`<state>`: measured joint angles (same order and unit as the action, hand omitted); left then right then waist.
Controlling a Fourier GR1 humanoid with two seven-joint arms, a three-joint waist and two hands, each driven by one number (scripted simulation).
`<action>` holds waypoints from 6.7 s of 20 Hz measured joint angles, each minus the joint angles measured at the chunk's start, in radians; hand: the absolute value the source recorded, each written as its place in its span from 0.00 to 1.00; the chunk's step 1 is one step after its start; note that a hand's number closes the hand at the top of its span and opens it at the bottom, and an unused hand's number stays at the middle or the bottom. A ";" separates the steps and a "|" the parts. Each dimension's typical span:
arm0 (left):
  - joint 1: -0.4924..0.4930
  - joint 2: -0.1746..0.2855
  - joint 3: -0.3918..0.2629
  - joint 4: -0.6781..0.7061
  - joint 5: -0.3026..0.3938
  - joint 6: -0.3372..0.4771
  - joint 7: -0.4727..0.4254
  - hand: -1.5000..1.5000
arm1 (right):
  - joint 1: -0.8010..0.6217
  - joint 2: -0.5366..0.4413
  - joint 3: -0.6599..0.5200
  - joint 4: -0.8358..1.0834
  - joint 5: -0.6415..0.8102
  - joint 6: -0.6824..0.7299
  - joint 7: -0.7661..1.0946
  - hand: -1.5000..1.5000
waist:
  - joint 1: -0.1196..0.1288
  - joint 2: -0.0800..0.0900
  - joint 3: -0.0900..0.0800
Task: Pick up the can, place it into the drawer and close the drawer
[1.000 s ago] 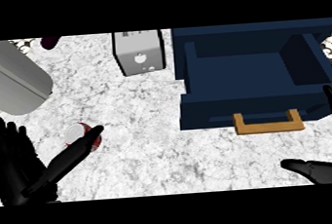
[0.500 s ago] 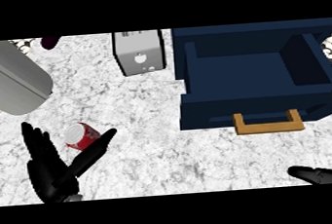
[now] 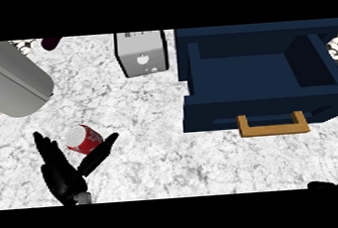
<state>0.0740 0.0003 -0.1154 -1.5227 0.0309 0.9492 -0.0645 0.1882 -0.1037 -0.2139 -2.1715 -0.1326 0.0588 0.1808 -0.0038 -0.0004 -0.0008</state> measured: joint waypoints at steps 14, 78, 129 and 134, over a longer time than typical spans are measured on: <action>-0.049 0.000 0.102 0.337 0.356 -0.109 -0.400 0.00 | -0.013 0.003 -0.044 -0.030 -0.001 0.023 0.041 0.00 | 0.001 0.000 0.000; -0.854 0.045 0.022 0.651 0.233 -0.740 -0.088 1.00 | -0.091 0.015 -0.101 -0.080 0.059 0.023 0.116 0.00 | 0.005 -0.004 0.001; -1.685 0.000 -0.226 1.191 0.464 -0.297 0.147 0.00 | -0.255 -0.072 -0.055 -0.072 0.103 0.031 0.180 0.00 | -0.105 0.028 0.005; -1.691 0.000 -0.212 1.204 0.507 -0.293 0.123 0.00 | -0.279 -0.109 -0.016 -0.059 0.189 0.054 0.130 0.00 | -0.100 0.031 0.004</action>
<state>-1.6172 0.0001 -0.3275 -0.3189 0.5377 0.6563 0.0589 -0.0905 -0.2132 -0.2294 -2.2302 0.0564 0.1131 0.3109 -0.1035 0.0303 0.0033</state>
